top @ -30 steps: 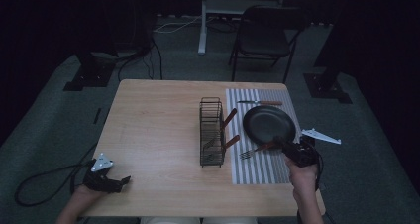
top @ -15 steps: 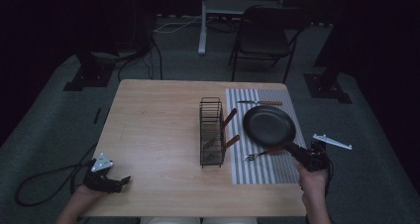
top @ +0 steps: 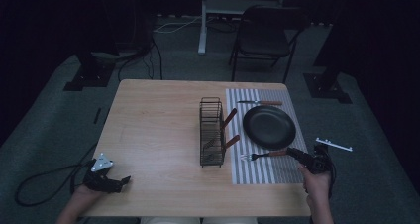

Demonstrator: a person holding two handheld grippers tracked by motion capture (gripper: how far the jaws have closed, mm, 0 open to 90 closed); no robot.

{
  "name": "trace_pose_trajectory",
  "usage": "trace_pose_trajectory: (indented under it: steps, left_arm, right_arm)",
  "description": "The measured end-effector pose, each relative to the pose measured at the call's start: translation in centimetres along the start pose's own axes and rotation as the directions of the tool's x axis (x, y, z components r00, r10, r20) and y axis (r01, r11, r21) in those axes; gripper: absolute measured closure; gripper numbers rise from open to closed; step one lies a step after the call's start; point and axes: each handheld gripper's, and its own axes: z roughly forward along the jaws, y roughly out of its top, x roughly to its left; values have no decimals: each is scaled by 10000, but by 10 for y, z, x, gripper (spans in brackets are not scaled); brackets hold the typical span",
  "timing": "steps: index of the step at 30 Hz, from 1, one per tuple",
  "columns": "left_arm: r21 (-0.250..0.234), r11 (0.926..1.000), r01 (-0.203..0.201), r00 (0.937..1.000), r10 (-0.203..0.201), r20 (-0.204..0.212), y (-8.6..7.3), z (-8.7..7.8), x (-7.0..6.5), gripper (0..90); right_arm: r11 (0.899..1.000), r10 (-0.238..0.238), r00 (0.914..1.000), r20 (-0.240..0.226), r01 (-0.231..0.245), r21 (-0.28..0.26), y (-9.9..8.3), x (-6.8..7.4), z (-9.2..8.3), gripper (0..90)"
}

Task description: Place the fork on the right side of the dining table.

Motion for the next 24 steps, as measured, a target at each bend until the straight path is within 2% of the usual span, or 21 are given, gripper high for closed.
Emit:
trace_pose_trajectory:
  steps: [9, 14, 17, 19, 24]
  left_arm:
    - [-1, 10000, 1, 10000, -1, 1, 0, 0, 0, 9]
    - [-2, 10000, 1, 10000, -1, 0, 0, 0, 0, 9]
    - [1, 10000, -1, 10000, 1, 2, 0, 0, 0, 9]
    - [-1, 10000, 0, 10000, 0, 1, 0, 0, 0, 9]
    - [0, 10000, 1, 10000, -1, 1, 0, 0, 0, 9]
  right_arm:
    - [9985, 350, 9988, 329, -363, 410, -2, -17, 9, 581]
    - [9966, 556, 9980, 302, -574, 593, -3, -26, 15, 551]
    - [9959, 572, 9978, 338, -594, 681, -3, -29, 19, 529]
    - [9948, 480, 9974, 537, -526, 870, -3, -34, 25, 498]
    - [9939, 415, 9968, 687, -483, 990, -1, -39, 31, 481]
